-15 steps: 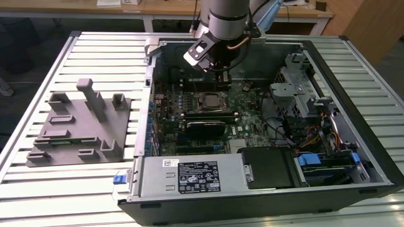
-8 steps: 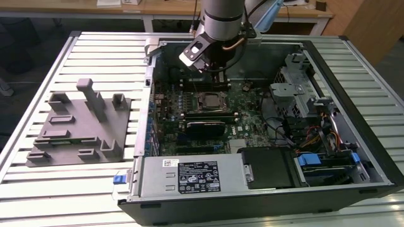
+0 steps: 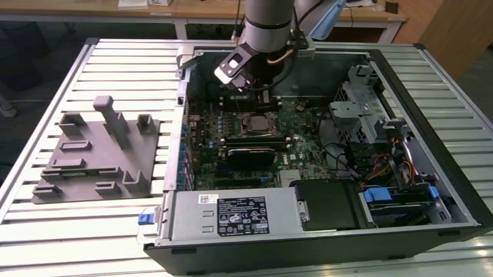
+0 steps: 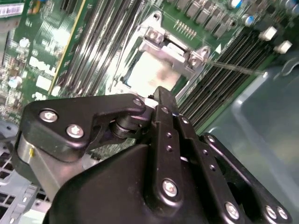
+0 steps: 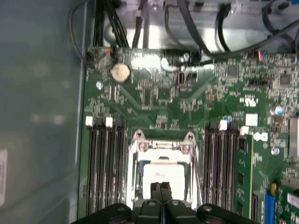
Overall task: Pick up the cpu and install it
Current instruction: 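Close the cpu cover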
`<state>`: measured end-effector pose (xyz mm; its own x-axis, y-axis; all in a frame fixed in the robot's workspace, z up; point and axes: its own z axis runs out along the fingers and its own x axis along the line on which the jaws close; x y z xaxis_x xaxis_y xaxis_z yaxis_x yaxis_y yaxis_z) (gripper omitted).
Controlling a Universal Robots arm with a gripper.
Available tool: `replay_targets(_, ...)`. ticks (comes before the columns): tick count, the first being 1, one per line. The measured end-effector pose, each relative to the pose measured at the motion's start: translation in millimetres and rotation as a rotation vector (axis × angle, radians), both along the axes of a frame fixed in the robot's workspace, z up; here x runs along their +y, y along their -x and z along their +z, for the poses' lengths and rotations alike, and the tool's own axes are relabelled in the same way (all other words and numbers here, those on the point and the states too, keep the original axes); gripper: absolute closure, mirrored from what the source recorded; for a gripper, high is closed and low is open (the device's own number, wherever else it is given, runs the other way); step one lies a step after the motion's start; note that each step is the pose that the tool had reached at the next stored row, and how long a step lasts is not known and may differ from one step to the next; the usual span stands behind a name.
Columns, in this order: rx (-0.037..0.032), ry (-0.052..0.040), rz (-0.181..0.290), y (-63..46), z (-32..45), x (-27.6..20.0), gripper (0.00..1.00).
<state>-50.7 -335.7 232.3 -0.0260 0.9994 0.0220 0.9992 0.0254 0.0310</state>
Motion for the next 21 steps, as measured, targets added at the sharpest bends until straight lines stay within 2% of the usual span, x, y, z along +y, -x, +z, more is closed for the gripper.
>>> replay_targets(8,-0.0001,-0.0001,0.0,15.1,-9.6,0.0,0.89)
replay_targets(21,0.0001,0.0,0.0,21.9,-28.1,0.0,0.89)
